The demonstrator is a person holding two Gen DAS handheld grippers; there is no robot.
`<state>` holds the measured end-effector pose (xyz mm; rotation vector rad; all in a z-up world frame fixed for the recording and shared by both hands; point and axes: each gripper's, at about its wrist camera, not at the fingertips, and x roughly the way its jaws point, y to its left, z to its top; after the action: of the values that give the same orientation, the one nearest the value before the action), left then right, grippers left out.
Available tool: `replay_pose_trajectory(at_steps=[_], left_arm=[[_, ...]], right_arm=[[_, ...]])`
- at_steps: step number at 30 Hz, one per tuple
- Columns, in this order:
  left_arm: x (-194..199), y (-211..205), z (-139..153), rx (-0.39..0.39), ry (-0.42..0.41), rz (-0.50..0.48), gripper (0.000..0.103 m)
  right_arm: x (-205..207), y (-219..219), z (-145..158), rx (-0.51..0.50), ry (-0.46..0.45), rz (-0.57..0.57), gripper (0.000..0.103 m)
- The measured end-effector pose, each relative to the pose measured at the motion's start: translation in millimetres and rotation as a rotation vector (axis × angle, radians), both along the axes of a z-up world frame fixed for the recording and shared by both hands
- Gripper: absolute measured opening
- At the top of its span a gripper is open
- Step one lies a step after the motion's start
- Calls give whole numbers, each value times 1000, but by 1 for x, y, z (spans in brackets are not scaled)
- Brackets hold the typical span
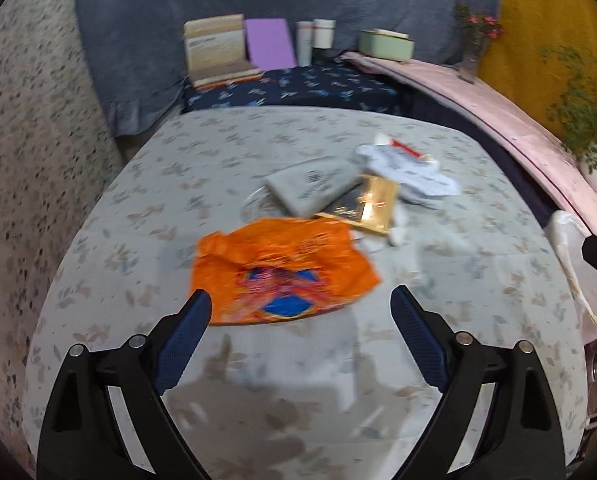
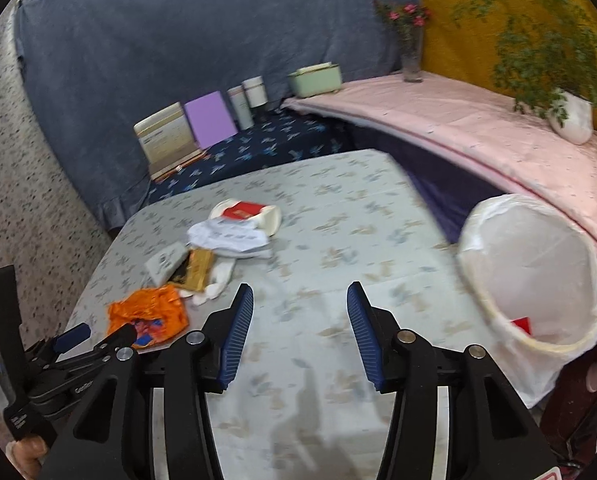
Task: Collect trash
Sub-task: 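Grasp the orange bag with the left tool while the right tool grasps the grey pouch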
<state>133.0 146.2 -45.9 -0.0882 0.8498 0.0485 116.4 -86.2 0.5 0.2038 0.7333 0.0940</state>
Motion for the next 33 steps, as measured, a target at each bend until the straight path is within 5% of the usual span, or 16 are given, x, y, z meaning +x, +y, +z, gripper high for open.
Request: replay_pose_trajectory(at_steps=[16,21,26,33], left_arm=[[47,52,-41,-114,102,57,86],[58,53,-55,-128,139,39,64],[59,51,-54,-120,127,11,11],[50,67,-40,-150,98,49,7]], right_arm=[[62,93,-24,-31,70,152,48],[79,110,-33,-41,88,178,48],[95,127,-38,-57,93,207,48],[123,158,-38,-76,81,258,48]])
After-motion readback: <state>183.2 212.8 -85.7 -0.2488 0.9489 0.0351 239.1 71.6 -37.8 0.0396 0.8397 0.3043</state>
